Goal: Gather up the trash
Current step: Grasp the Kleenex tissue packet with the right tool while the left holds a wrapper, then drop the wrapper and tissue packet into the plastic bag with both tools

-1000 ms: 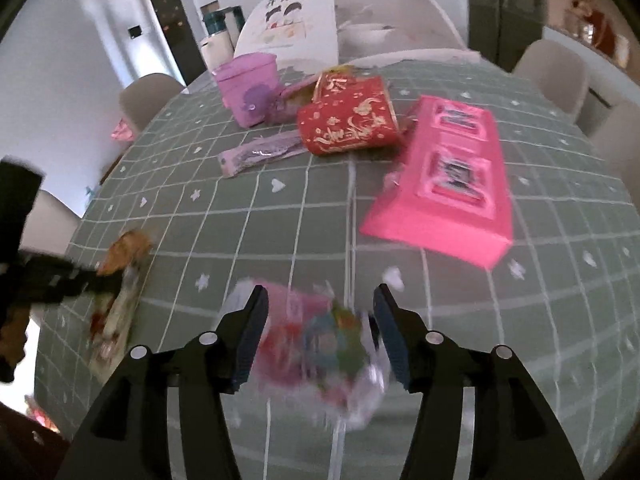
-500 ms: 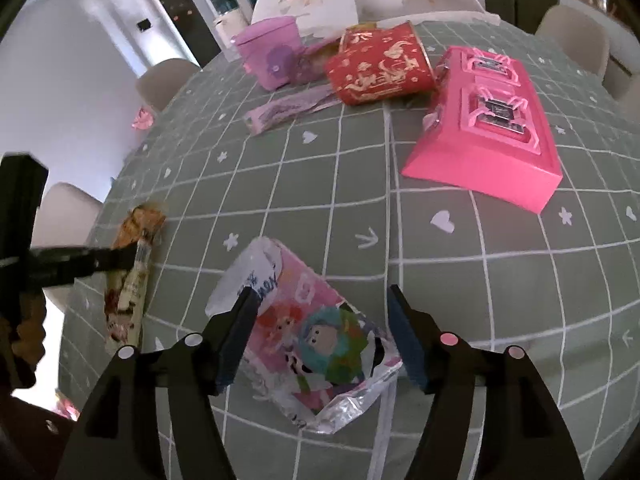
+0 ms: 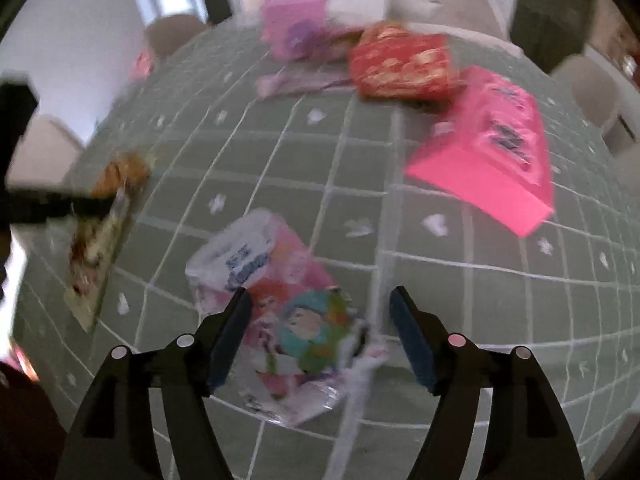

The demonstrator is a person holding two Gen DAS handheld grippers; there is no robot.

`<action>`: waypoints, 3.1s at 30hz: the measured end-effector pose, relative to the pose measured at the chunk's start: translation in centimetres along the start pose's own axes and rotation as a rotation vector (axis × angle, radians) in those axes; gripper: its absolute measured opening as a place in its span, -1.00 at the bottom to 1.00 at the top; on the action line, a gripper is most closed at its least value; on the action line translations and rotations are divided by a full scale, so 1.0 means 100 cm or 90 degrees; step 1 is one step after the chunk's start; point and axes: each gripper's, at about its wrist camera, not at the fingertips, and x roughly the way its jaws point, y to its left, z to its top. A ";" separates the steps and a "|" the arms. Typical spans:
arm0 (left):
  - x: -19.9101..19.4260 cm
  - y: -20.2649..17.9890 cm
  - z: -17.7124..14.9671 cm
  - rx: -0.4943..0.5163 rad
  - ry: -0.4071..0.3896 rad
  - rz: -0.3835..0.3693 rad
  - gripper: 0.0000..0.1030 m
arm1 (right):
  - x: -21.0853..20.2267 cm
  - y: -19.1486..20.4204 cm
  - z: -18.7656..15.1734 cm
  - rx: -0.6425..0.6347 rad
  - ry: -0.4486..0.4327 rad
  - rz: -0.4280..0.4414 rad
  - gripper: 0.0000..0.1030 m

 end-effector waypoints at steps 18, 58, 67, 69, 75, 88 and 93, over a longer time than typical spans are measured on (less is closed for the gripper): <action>0.000 0.006 -0.005 -0.017 0.003 0.001 -0.67 | 0.027 0.037 0.001 -0.151 0.047 0.070 0.32; -0.062 -0.365 -0.077 0.370 -0.170 -0.223 -0.68 | -0.311 -0.099 -0.183 0.211 -0.270 -0.292 -0.74; -0.025 -0.457 -0.134 0.460 -0.109 -0.296 -0.68 | -0.355 -0.133 -0.282 0.319 -0.275 -0.367 -0.74; -0.015 -0.473 -0.142 0.467 -0.090 -0.310 -0.68 | -0.361 -0.138 -0.301 0.342 -0.274 -0.379 -0.74; 0.016 -0.515 -0.159 0.482 -0.044 -0.320 -0.68 | -0.373 -0.150 -0.331 0.382 -0.281 -0.400 -0.74; 0.065 -0.541 -0.174 0.483 0.038 -0.276 -0.51 | -0.359 -0.163 -0.357 0.431 -0.266 -0.381 -0.74; 0.046 -0.513 -0.158 0.414 0.021 -0.322 -0.31 | -0.344 -0.172 -0.356 0.447 -0.251 -0.351 -0.74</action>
